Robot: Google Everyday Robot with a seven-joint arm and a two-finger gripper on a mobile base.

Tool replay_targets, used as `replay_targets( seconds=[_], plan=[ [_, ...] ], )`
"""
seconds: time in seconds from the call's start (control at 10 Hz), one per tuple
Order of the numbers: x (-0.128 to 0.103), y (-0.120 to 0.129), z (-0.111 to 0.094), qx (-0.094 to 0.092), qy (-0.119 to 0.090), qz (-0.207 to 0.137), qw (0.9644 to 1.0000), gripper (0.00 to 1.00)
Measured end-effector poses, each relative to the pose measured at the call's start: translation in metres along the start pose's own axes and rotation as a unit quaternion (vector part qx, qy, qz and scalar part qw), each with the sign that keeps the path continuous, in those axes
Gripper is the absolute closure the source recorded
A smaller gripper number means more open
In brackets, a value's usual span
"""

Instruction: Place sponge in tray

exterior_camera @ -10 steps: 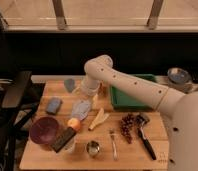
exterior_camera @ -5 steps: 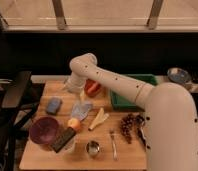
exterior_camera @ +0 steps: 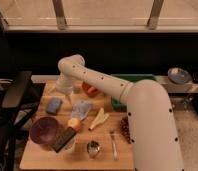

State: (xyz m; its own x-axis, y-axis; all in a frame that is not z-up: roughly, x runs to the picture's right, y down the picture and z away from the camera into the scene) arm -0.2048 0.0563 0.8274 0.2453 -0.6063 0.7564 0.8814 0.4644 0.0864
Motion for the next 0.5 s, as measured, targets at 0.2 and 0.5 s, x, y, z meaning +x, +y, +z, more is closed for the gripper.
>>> replay_targets(
  seconds=[0.2, 0.5],
  plan=[
    [-0.0010, -0.0009, 0.0008, 0.000, -0.001, -0.001, 1.0000, 0.20],
    [-0.0002, -0.0013, 0.0017, 0.000, -0.001, -0.003, 1.0000, 0.20]
  ],
)
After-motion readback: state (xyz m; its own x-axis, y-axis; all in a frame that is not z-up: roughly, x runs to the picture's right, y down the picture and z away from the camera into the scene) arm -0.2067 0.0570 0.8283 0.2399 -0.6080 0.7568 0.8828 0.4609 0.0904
